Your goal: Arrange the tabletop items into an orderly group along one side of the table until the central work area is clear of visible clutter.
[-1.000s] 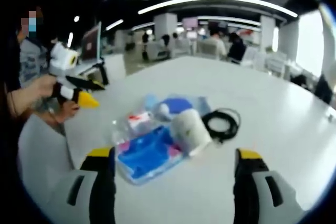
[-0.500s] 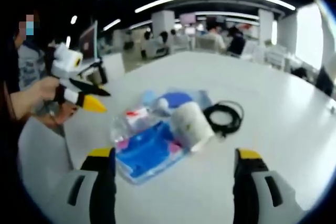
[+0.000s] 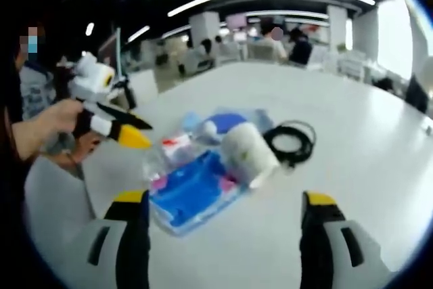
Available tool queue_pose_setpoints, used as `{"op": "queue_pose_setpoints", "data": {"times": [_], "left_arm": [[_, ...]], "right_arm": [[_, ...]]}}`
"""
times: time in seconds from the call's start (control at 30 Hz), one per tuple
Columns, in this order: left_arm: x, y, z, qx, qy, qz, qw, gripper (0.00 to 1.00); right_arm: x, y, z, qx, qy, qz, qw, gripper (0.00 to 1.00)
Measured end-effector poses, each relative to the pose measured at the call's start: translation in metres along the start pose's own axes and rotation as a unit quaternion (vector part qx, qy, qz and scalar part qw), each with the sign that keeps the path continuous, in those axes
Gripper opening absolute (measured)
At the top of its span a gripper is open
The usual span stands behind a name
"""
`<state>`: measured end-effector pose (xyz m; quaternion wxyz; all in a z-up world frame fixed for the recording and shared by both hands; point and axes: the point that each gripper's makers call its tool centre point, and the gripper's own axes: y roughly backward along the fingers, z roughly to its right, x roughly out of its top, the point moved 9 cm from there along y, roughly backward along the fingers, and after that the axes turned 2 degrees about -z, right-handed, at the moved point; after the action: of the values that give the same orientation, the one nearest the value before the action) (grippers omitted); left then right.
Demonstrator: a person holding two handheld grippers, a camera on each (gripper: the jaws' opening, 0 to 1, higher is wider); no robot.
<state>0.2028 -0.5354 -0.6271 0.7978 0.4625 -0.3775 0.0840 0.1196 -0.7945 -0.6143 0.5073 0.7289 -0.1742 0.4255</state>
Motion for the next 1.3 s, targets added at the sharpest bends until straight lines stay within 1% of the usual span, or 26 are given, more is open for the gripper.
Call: {"op": "queue_pose_setpoints", "data": {"times": [0.17, 0.33, 0.53, 0.63, 0.73, 1.0, 1.2, 1.3], "left_arm": [[-0.001, -0.007, 0.000, -0.001, -0.002, -0.016, 0.9999, 0.68], [0.001, -0.015, 0.000, -0.006, 0.010, -0.023, 0.9997, 0.66], [0.002, -0.024, 0.004, -0.007, 0.015, -0.025, 0.9995, 0.64], [0.006, -0.028, 0.006, -0.004, 0.017, -0.025, 0.9995, 0.62], [0.012, -0.034, 0.005, -0.004, 0.028, -0.026, 0.9993, 0.61], [0.019, -0.045, 0.007, 0.006, 0.037, -0.050, 0.9981, 0.56], [0.026, -0.051, 0.011, 0.004, 0.051, -0.052, 0.9974, 0.53], [0.028, -0.056, 0.012, 0.009, 0.053, -0.057, 0.9969, 0.51]], "right_arm": [[-0.003, -0.001, 0.000, 0.000, -0.005, -0.007, 1.0000, 0.90], [-0.005, -0.003, 0.001, 0.002, -0.008, -0.011, 0.9999, 0.90], [-0.007, -0.004, 0.004, 0.001, -0.013, -0.015, 0.9998, 0.90], [-0.009, -0.004, 0.005, -0.001, -0.016, -0.016, 0.9997, 0.90], [-0.010, -0.004, 0.006, -0.002, -0.018, -0.016, 0.9997, 0.90], [-0.013, -0.007, 0.006, -0.001, -0.021, -0.020, 0.9996, 0.90], [-0.015, -0.007, 0.007, -0.005, -0.019, -0.025, 0.9995, 0.89], [-0.015, -0.007, 0.006, -0.006, -0.017, -0.027, 0.9995, 0.88]]}}
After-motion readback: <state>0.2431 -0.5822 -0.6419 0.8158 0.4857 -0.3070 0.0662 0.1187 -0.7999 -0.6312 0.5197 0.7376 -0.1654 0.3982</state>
